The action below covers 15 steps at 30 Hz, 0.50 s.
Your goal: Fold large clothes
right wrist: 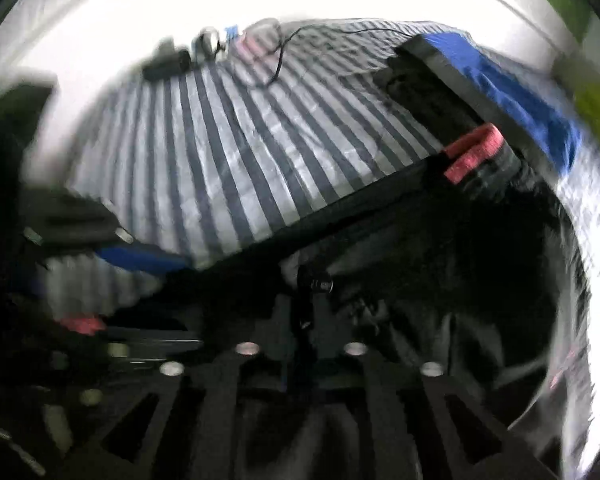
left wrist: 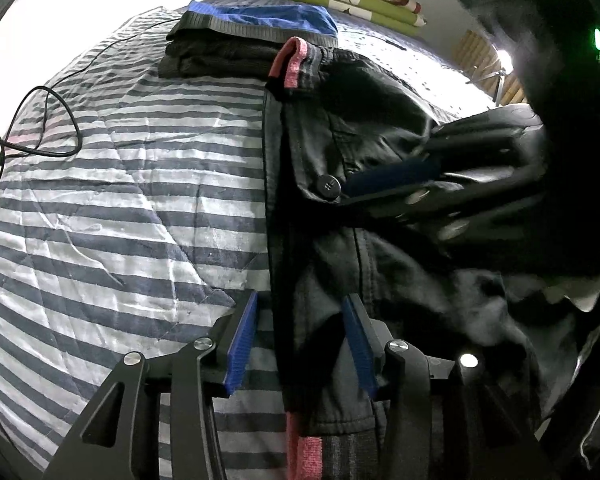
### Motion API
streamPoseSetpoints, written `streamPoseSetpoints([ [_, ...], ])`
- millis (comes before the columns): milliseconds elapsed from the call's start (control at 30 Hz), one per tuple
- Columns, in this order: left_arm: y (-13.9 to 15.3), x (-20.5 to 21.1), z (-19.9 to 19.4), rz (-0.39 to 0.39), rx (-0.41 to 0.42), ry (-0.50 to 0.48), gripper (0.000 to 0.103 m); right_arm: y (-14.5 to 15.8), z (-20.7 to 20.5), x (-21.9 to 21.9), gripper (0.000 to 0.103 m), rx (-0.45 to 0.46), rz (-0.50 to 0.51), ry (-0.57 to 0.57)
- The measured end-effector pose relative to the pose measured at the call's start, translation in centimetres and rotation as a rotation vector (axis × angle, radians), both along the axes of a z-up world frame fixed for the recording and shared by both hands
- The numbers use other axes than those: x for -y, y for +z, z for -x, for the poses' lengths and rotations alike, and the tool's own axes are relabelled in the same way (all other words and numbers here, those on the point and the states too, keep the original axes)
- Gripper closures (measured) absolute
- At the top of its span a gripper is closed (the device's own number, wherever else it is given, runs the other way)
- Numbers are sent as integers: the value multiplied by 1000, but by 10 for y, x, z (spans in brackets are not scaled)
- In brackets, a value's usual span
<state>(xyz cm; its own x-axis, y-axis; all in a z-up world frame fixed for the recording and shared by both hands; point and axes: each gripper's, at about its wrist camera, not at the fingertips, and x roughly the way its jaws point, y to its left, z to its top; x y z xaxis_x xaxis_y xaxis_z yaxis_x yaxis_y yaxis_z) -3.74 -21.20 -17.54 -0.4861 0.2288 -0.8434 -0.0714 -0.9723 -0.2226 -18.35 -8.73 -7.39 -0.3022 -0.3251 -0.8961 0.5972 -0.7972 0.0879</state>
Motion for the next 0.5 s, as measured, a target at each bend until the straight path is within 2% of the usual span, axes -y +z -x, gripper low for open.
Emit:
streamPoseSetpoints([
  [67,0,0,0,3,-1,-2,57,9,4,-14,83,6,85,-50],
  [167,0,0,0,4,-1,-3,57,5,15,-24,83,-2,62,-129],
  [300,-1,-1,0,4,-1,-3,57,-5,19,-18,82,4,34,-122],
  [367,-1,0,0,3,-2,-3,57,-5,18,-13,77,-4,31,-110],
  [500,-1,0,0,4,-2,-4,57,-8,12,-2,77,-24,-3,-74],
])
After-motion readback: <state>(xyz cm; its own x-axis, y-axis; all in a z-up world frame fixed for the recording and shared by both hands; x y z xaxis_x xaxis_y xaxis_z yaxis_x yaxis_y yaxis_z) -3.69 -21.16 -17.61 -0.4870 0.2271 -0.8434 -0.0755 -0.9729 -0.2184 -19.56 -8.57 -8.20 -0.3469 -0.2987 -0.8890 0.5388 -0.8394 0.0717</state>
